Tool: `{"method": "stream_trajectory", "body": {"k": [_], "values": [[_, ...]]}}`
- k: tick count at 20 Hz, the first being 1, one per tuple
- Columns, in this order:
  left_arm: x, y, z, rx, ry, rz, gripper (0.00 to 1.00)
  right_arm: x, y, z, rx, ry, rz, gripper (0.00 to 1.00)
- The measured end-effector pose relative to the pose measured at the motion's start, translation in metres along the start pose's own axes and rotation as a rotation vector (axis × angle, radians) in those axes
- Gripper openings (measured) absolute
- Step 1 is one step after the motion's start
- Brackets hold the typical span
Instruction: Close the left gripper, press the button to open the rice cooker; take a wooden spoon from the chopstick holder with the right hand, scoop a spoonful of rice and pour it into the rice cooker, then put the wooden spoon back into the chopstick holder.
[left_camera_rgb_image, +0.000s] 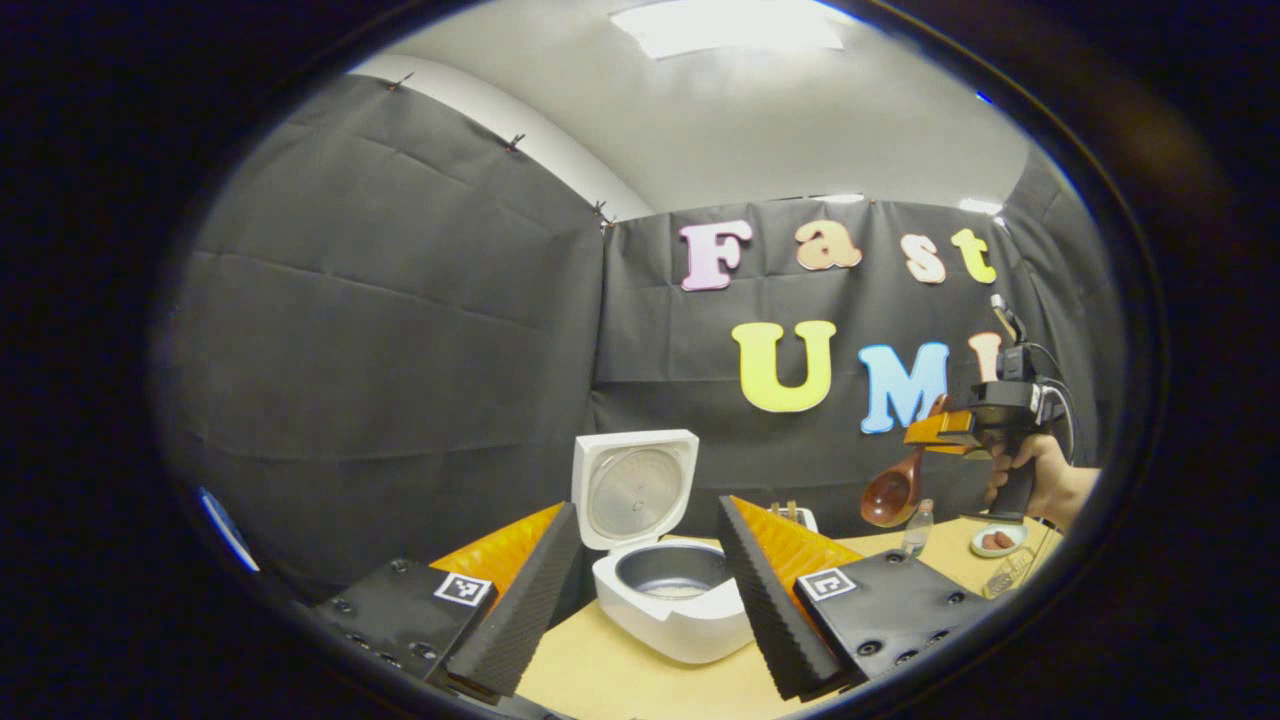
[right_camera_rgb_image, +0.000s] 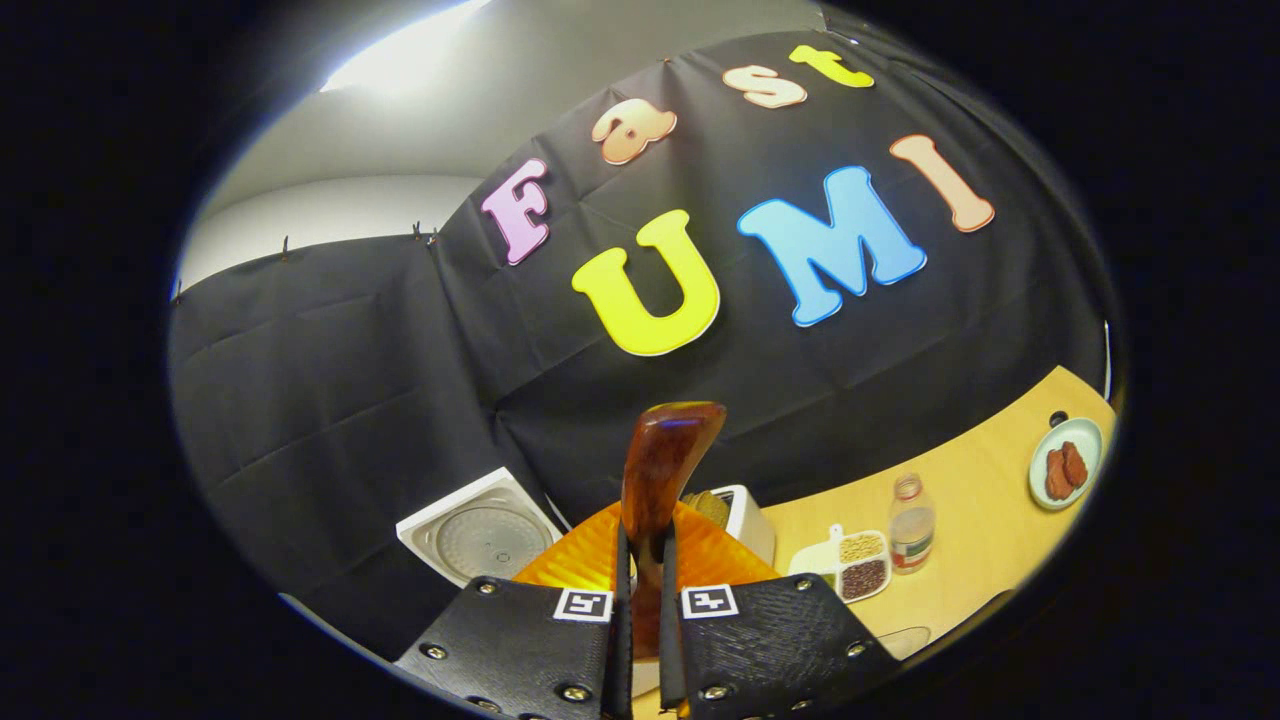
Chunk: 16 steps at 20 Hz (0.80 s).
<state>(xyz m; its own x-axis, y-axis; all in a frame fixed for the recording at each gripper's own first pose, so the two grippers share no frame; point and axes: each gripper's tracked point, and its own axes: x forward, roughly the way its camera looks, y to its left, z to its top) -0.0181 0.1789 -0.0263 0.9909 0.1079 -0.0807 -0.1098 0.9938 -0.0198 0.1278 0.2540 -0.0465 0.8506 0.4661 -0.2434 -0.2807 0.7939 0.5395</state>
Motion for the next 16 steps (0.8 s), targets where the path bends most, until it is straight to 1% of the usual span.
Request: {"method": "stream_trajectory", "body": {"k": [1, 2, 5, 6, 7, 8, 11, 12, 13, 16], "values": [[0.002, -0.008, 0.002, -0.002, -0.003, -0.008, 0.95, -0.008, -0.013, 0.007, -0.008, -0.009, -0.019, 0.11], [0.002, -0.016, 0.003, -0.005, -0.006, -0.017, 0.92, -0.015, -0.027, 0.013, -0.012, -0.016, -0.039, 0.11], [0.005, -0.040, 0.008, -0.010, -0.012, -0.042, 0.92, -0.039, -0.069, 0.026, -0.017, -0.033, -0.098, 0.11], [0.005, -0.048, 0.009, -0.010, -0.016, -0.050, 0.95, -0.048, -0.084, 0.030, -0.021, -0.039, -0.120, 0.11], [0.005, -0.055, 0.011, -0.011, -0.021, -0.058, 0.95, -0.055, -0.099, 0.034, -0.028, -0.043, -0.143, 0.11], [0.005, -0.065, 0.012, -0.013, -0.024, -0.068, 0.93, -0.063, -0.114, 0.037, -0.036, -0.047, -0.166, 0.11], [0.008, -0.089, 0.015, -0.011, -0.028, -0.096, 0.92, -0.088, -0.154, 0.041, -0.054, -0.059, -0.232, 0.11], [0.009, -0.097, 0.015, -0.011, -0.029, -0.104, 0.95, -0.097, -0.168, 0.043, -0.057, -0.061, -0.253, 0.11], [0.009, -0.105, 0.016, -0.012, -0.030, -0.112, 0.92, -0.105, -0.181, 0.045, -0.062, -0.061, -0.273, 0.11], [0.009, -0.128, 0.018, -0.012, -0.032, -0.137, 0.92, -0.129, -0.217, 0.044, -0.076, -0.060, -0.332, 0.11]]}}
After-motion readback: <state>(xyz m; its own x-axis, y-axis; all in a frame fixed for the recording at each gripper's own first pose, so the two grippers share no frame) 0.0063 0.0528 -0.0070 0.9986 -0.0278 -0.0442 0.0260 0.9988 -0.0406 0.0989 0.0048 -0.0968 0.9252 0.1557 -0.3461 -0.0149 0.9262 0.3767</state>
